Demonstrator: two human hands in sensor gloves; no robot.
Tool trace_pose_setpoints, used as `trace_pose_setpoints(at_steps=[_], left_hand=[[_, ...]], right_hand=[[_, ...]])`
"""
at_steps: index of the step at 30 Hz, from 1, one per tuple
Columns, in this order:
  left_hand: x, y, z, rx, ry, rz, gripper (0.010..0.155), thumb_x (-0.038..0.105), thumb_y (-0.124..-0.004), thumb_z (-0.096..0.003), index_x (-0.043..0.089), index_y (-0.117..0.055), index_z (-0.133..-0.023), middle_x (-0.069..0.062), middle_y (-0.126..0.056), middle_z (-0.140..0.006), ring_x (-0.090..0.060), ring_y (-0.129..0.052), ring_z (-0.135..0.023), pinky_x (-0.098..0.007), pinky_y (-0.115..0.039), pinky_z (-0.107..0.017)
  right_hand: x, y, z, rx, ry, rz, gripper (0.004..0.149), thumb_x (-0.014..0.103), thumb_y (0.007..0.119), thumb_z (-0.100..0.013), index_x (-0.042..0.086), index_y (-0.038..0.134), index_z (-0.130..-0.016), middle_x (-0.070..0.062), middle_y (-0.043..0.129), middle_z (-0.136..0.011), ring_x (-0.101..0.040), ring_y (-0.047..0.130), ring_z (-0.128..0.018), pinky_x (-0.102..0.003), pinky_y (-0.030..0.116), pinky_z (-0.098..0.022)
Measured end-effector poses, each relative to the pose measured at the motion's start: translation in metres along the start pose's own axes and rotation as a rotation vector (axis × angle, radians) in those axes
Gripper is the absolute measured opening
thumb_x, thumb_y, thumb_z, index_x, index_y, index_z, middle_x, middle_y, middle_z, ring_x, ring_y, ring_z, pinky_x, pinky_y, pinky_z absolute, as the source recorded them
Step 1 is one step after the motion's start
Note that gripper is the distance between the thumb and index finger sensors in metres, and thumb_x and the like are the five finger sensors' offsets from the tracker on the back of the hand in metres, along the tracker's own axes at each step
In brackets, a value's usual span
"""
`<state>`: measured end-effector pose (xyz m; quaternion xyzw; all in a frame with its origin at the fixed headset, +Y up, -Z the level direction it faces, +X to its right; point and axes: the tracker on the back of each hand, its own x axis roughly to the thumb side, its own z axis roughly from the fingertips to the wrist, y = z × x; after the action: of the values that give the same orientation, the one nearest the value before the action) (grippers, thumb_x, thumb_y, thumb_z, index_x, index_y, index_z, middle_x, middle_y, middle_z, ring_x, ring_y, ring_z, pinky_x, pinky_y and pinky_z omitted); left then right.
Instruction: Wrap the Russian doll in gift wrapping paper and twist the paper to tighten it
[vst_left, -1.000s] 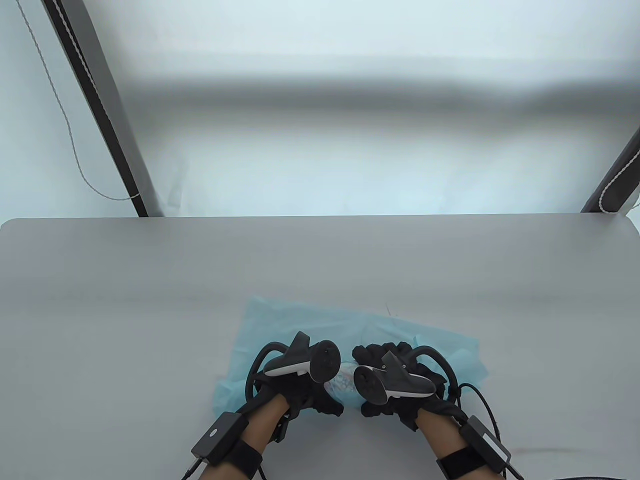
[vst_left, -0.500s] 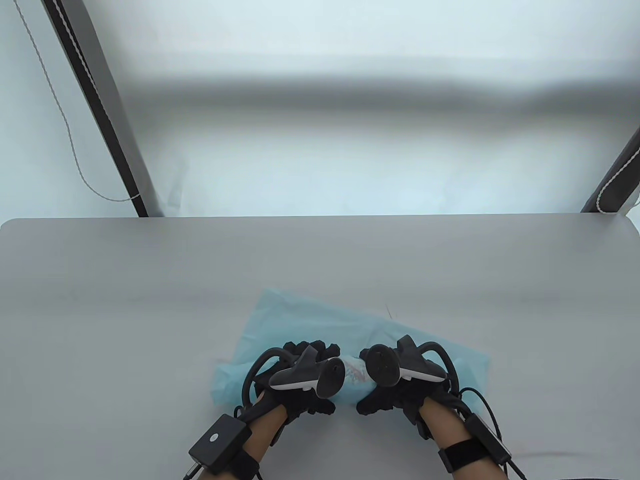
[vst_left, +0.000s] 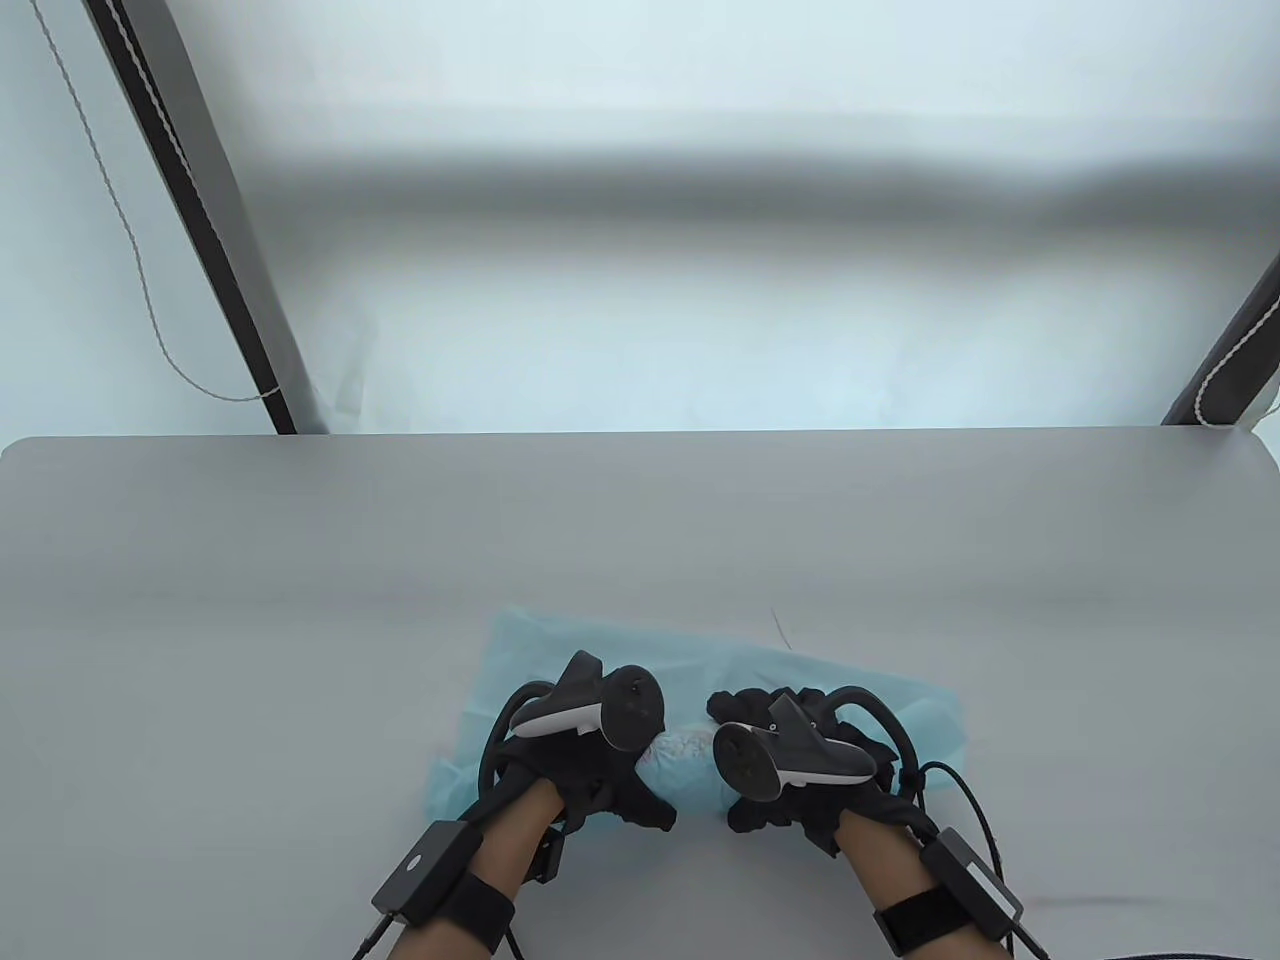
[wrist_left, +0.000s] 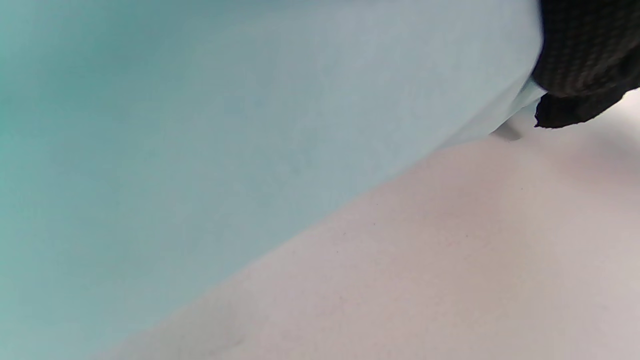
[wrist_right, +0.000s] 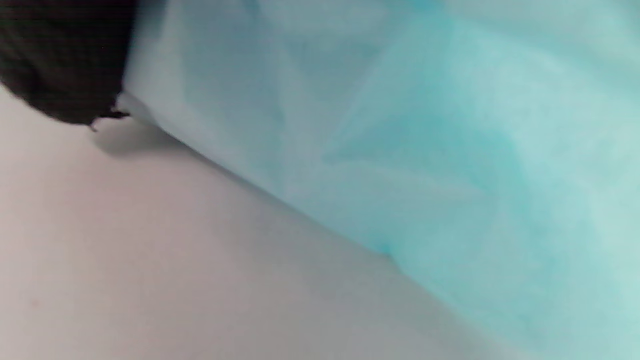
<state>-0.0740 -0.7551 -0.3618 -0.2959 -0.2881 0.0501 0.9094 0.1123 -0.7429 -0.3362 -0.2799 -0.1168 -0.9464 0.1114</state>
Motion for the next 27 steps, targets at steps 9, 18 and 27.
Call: trace_pose_setpoints(at_steps=[9, 18, 27], left_hand=[[0.013, -0.004, 0.013, 0.127, 0.079, -0.148, 0.104, 0.063, -0.084, -0.0426, 0.017, -0.022, -0.113, -0.018, -0.032, -0.123, -0.046, -0.047, -0.11, -0.072, -0.042, -0.074], [0.023, -0.006, 0.003, 0.241, 0.063, -0.339, 0.108, 0.062, -0.089, -0.0403, 0.019, -0.021, -0.111, -0.017, -0.049, -0.122, -0.045, -0.07, -0.102, -0.064, -0.059, -0.071], [0.014, -0.001, 0.002, 0.11, 0.018, -0.208, 0.103, 0.071, -0.092, -0.0353, 0.017, -0.045, -0.109, -0.014, -0.077, -0.107, -0.037, -0.09, -0.086, -0.058, -0.074, -0.062]], right_hand=[[-0.013, 0.003, -0.005, 0.04, 0.013, -0.163, 0.111, 0.077, 0.09, -0.038, 0.012, 0.052, -0.119, -0.018, 0.082, -0.107, -0.034, 0.09, -0.085, -0.059, 0.072, -0.071], [-0.029, 0.008, -0.012, 0.125, 0.042, -0.365, 0.111, 0.076, 0.091, -0.038, 0.011, 0.052, -0.12, -0.02, 0.082, -0.107, -0.036, 0.088, -0.088, -0.06, 0.07, -0.072], [-0.006, -0.003, -0.001, 0.043, -0.031, -0.128, 0.113, 0.068, 0.092, -0.041, 0.012, 0.039, -0.123, -0.023, 0.067, -0.119, -0.041, 0.078, -0.102, -0.065, 0.061, -0.078]])
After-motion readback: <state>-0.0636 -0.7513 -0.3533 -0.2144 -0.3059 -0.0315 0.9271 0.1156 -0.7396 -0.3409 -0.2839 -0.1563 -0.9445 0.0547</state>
